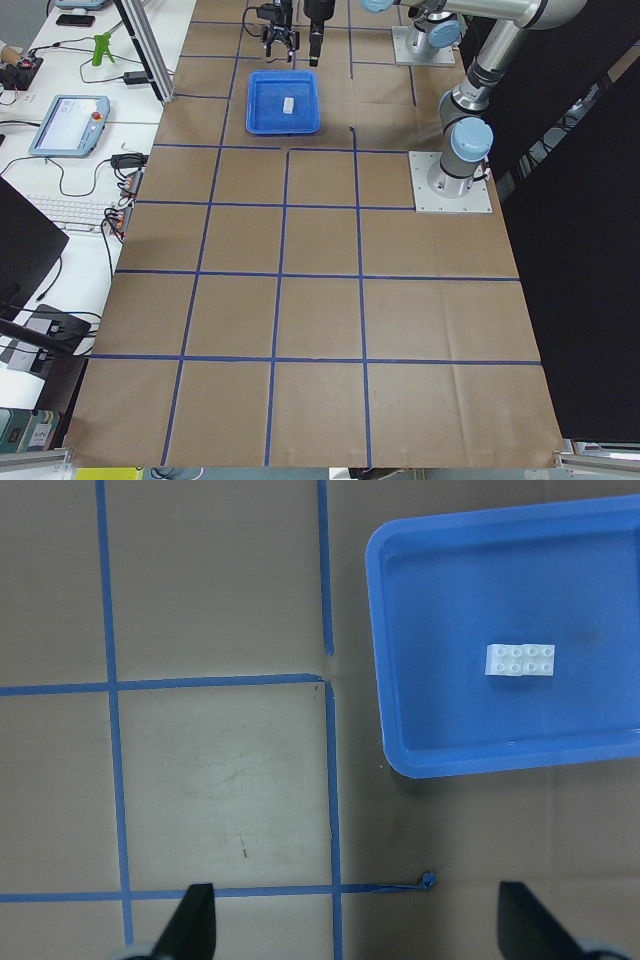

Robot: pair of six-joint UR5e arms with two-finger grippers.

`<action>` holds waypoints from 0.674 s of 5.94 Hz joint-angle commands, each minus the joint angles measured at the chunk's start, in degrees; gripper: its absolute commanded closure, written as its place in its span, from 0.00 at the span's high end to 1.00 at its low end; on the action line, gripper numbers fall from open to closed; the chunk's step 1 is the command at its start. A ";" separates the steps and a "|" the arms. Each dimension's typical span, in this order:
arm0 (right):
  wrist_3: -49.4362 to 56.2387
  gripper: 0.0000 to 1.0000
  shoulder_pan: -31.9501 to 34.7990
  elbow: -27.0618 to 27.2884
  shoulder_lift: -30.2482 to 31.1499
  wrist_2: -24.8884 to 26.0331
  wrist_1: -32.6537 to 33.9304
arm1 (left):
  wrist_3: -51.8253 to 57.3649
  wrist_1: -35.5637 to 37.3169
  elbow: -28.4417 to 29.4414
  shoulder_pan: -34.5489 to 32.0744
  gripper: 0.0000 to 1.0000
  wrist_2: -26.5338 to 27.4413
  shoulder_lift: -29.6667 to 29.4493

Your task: Assemble white blocks and place on blue tray

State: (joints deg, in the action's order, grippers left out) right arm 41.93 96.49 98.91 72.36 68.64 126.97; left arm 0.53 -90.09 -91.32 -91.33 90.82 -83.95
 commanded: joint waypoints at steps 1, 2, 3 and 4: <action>-10.60 1.00 -0.51 -2.84 6.01 9.36 -11.94 | 0.00 0.00 0.00 0.01 1.00 -0.03 0.02; -19.69 1.00 -1.82 -3.72 9.61 14.36 -20.01 | 0.00 0.00 0.00 0.01 1.00 -0.03 0.02; -27.00 1.00 -4.53 -5.38 12.25 17.63 -27.23 | 0.00 0.00 0.09 0.01 1.00 0.06 0.02; -28.46 1.00 -5.34 -6.70 15.06 17.93 -32.78 | 0.00 0.00 0.00 0.01 1.00 0.06 0.02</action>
State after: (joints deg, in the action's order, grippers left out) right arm 16.69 92.36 93.53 84.68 85.26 100.09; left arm 0.53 -90.09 -91.29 -91.32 90.85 -83.94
